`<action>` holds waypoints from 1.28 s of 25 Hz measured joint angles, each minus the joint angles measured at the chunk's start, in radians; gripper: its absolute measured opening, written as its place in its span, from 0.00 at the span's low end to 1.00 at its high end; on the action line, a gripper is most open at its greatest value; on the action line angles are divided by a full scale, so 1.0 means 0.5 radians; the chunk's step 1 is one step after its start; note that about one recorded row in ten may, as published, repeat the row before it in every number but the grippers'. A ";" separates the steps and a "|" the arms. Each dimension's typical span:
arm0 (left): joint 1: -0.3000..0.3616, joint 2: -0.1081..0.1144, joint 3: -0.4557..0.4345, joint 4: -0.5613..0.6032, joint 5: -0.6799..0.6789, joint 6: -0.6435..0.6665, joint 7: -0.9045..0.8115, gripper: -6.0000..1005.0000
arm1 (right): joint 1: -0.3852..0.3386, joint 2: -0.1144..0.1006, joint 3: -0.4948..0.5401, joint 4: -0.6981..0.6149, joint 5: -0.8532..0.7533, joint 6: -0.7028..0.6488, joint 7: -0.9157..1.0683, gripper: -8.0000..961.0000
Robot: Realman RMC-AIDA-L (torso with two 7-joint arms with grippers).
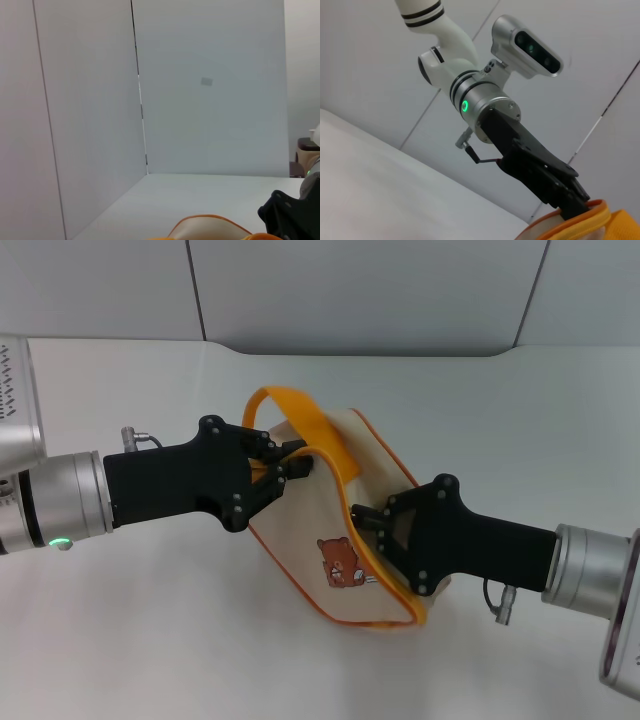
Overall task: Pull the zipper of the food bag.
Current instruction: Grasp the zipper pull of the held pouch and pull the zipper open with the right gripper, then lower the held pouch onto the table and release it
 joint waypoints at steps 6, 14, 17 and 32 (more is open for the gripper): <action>0.004 -0.001 -0.003 0.000 0.000 0.007 0.000 0.18 | 0.005 -0.003 -0.004 0.008 -0.011 0.003 0.015 0.02; 0.001 0.002 -0.142 -0.075 -0.006 -0.054 -0.061 0.20 | -0.408 -0.033 -0.025 -0.569 -0.282 -0.293 0.682 0.01; -0.007 0.003 -0.167 -0.103 -0.006 -0.090 -0.066 0.20 | -0.590 -0.022 -0.006 -0.854 -0.308 -0.388 0.917 0.01; 0.106 -0.013 -0.374 -0.578 -0.013 -0.124 0.173 0.22 | -0.437 -0.082 0.592 -0.422 -0.043 -0.638 1.414 0.21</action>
